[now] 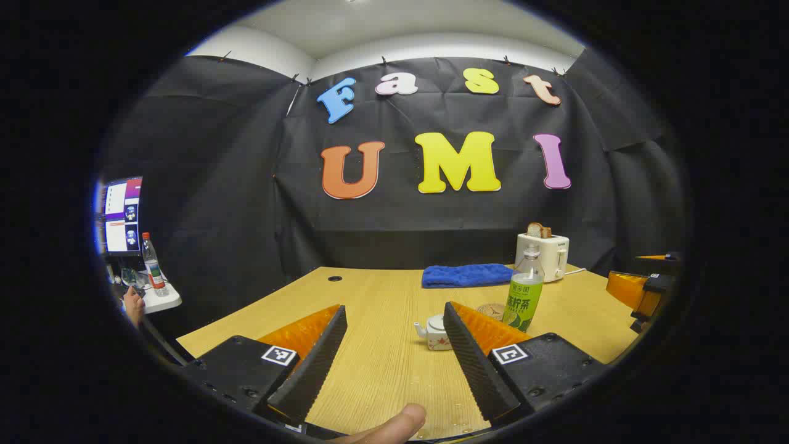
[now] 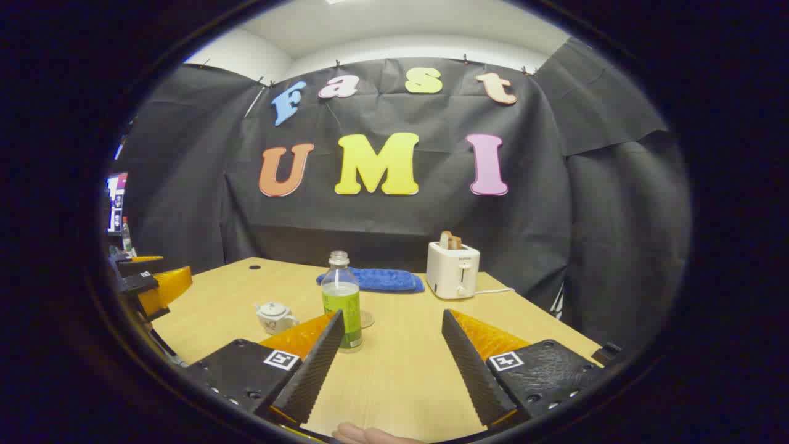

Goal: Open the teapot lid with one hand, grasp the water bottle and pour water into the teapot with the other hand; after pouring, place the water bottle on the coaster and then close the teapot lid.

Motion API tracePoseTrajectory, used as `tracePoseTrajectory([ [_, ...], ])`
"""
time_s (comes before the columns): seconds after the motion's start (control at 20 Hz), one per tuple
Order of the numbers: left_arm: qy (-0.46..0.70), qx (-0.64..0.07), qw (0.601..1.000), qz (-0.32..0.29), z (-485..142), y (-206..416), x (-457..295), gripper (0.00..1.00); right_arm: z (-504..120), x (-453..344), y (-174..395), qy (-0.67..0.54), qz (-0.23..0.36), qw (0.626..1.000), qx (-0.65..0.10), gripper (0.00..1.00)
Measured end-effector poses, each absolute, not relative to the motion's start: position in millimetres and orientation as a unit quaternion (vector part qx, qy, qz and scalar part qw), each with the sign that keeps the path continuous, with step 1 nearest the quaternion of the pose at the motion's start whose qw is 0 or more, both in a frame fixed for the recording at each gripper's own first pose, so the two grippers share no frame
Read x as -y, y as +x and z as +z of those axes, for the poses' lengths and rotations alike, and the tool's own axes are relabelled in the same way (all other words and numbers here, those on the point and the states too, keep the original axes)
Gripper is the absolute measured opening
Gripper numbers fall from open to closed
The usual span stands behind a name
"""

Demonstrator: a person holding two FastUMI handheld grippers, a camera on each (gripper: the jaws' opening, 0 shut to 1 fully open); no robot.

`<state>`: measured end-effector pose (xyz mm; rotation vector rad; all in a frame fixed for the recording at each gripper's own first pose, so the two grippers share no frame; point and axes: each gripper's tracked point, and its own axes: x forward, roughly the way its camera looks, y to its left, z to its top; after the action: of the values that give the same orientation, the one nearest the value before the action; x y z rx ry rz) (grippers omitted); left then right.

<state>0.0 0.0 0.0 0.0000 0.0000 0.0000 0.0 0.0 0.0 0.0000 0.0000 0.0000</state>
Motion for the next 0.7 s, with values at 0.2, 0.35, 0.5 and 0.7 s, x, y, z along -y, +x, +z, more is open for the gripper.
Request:
tracePoseTrajectory([
  [0.2,0.006,-0.011,1.000,-0.012,-10.2,5.5,12.1,0.99,7.7,9.0,-0.2,0.000,-0.005,1.000,0.011,0.96],
  [0.35,0.016,-0.027,0.999,-0.029,-15.5,11.3,24.1,0.99,16.3,14.1,0.9,-0.001,0.001,1.000,0.023,0.95],
  [0.5,0.004,-0.022,0.999,-0.028,-11.5,16.7,23.6,0.99,16.5,15.5,4.7,0.005,0.012,1.000,0.028,0.96],
  [0.7,-0.002,-0.023,0.999,-0.023,-9.1,27.7,23.6,0.99,11.6,19.6,12.2,0.002,0.013,1.000,0.025,0.95],
])
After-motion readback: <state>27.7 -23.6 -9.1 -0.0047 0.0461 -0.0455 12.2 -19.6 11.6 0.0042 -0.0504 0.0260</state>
